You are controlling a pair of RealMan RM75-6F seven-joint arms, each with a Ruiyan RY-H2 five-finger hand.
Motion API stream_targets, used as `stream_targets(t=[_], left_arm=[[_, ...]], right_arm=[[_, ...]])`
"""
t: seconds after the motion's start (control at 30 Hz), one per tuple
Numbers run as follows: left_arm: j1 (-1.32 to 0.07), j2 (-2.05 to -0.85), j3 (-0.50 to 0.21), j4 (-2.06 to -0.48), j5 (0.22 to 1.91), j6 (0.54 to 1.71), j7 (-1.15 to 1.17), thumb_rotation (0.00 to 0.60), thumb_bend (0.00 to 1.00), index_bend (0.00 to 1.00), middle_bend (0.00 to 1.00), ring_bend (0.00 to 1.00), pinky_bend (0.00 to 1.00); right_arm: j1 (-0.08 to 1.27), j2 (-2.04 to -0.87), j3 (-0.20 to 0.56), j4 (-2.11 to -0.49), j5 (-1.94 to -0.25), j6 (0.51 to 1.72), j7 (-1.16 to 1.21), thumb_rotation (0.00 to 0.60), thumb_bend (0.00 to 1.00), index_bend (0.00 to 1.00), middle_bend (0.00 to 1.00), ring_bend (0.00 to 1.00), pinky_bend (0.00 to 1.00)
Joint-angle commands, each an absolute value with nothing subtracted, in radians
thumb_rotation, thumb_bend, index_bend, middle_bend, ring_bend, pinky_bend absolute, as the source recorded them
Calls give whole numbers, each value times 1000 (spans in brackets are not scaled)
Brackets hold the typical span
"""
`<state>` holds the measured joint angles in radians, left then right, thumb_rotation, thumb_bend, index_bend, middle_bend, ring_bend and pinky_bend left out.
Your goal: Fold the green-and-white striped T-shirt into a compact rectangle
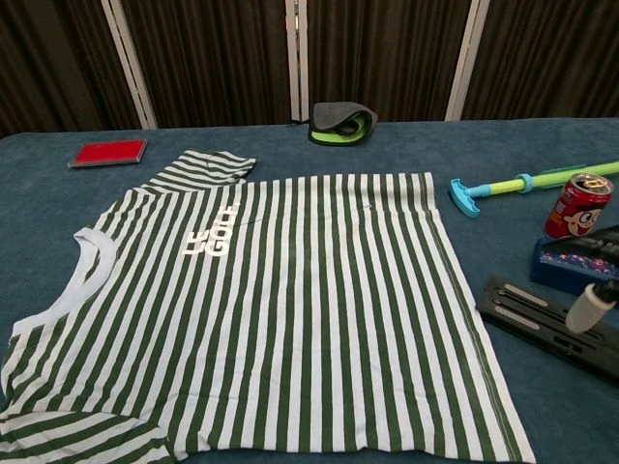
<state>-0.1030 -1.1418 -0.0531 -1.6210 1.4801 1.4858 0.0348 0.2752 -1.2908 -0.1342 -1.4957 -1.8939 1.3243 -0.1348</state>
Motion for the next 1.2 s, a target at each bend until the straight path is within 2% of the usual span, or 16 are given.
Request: stream_targets(t=[0.03,0.47,0.8,1.2], left_arm=[[-103,-1144,-51,-1620,1478,1483,45,600,0,0,0,0,0],[-108,-1159,-45,-1625,1489,1478,85,600,0,0,0,0,0],[-98,-1146,-42,-1641,1506,1502,71,600,0,0,0,0,0],[-95,-1140,-42,-1644,1509,1506,65,600,0,0,0,0,0]], right_arm=[[306,-1318,-151,-1478,-1926,1290,-120,600,0,401,37,0,0],[388,-1411,-176,-1456,-1995,1192,-122,600,96,495,61,0,0],[407,-1482,-167,-1366,-1990,1170,-161,600,135,493,62,0,0],[418,-1529,-167,-1311,-1978,1163,-204,600,137,493,58,0,0]])
